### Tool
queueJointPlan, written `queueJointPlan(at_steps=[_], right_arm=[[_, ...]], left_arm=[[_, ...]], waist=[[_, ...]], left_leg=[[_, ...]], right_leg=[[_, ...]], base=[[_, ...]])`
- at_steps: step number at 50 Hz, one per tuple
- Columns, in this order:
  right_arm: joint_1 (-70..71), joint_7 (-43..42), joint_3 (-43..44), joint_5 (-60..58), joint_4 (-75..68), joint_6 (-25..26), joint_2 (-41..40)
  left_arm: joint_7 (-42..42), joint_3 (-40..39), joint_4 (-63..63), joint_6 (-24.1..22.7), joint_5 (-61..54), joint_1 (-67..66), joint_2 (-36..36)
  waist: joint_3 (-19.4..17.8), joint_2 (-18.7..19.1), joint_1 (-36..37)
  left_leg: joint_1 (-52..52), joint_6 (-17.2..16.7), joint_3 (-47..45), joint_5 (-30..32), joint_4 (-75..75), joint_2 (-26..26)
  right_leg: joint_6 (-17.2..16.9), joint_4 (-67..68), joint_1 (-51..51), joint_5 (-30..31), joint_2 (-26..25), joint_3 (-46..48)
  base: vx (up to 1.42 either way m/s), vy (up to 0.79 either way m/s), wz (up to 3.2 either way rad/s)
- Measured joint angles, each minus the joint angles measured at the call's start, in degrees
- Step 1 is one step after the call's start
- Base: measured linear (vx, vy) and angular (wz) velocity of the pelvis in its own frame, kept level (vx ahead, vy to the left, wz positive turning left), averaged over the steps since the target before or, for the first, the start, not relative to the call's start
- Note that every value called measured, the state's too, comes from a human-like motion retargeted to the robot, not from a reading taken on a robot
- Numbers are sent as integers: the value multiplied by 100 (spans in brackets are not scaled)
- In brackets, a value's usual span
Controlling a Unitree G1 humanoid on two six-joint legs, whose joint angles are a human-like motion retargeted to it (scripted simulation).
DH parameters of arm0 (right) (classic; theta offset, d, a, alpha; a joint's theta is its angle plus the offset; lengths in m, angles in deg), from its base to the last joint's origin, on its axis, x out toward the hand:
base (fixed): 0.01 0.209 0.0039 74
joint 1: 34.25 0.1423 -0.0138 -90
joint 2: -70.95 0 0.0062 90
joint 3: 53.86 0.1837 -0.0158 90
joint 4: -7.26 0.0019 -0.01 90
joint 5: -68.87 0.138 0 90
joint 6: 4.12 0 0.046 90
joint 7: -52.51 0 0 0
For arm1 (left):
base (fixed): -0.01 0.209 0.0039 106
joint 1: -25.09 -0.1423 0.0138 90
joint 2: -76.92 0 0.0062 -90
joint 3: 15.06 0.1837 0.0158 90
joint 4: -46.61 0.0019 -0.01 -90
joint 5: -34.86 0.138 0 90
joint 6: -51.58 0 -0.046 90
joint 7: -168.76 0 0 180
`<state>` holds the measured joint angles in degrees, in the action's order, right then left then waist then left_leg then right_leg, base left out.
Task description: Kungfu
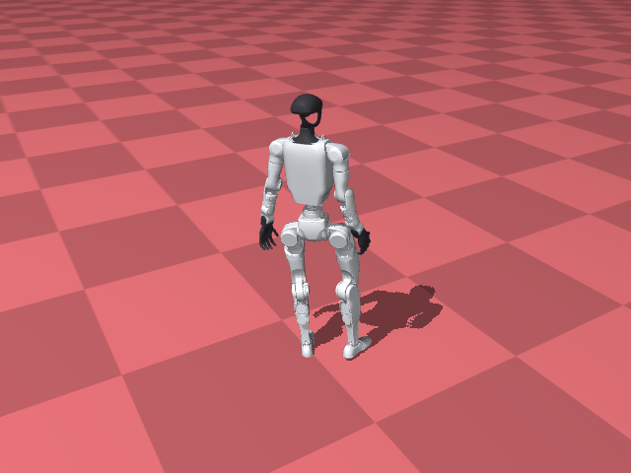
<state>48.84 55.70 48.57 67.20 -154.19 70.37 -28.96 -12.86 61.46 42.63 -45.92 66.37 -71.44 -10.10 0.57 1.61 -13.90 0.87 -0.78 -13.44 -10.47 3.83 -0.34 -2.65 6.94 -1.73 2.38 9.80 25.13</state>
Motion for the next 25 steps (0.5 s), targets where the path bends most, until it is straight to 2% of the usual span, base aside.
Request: queueJointPlan(at_steps=[2, 7, 10, 13, 15, 16, 20, 25], right_arm=[[20, -188, 17, -73, -402, 43, 63], [101, -174, -28, -348, -1224, 357, 56], [96, -74, -27, -382, -1459, 468, -104], [-21, -242, 99, -224, -1449, 421, -320], [-171, -357, 228, 103, -1373, 352, -419], [-231, -335, 263, 255, -1344, 296, -452], [-348, -149, 238, 410, -1371, 252, -423], [-233, 248, 77, -569, -1225, 503, -113]], left_arm=[[147, -69, -14, 51, 37, -43, -31], [582, -254, -79, 190, 94, -156, -82], [751, -302, -47, 254, 58, -148, -138], [717, -265, 29, 290, 90, -73, -171], [594, -163, 56, 281, 127, -58, -124], [513, -126, 47, 266, 132, -57, -106], [57, 34, -7, 165, 56, -28, 6], [-478, 325, -50, -30, -265, 192, 340]], waist=[[-12, -71, -1], [-35, -199, 19], [-4, -233, 114], [80, -134, 556], [94, -167, 532], [107, -170, 498], [167, -229, 370], [118, -224, 377]], left_leg=[[65, 9, 37, -32, 0, 52], [196, -30, 65, -54, -33, 58], [139, -158, -66, -29, -32, -127], [96, -287, -482, -62, -8, -465], [180, -238, -367, -95, -9, -351], [194, -258, -291, -82, -16, -370], [175, -347, 3, -4, -13, -443], [-38, -432, -9, 139, 148, -594]], right_leg=[[-322, -284, -13, 573, 279, 175], [-910, -531, -141, 1411, 635, 278], [-1235, -535, -361, 1758, 495, 33], [-1235, 4, -717, 1033, 458, -324], [-1235, 105, -527, 670, 688, -107], [-1083, 30, -398, 543, 658, 84], [-506, -362, -16, 257, 411, 696], [-354, -524, 56, 84, 270, 901]], base=[[4, -9, 3], [2, -15, -6], [-8, -39, -51], [-2, -29, -95], [12, -12, 51], [11, -19, 88], [3, -32, 74], [-11, -20, 36]])
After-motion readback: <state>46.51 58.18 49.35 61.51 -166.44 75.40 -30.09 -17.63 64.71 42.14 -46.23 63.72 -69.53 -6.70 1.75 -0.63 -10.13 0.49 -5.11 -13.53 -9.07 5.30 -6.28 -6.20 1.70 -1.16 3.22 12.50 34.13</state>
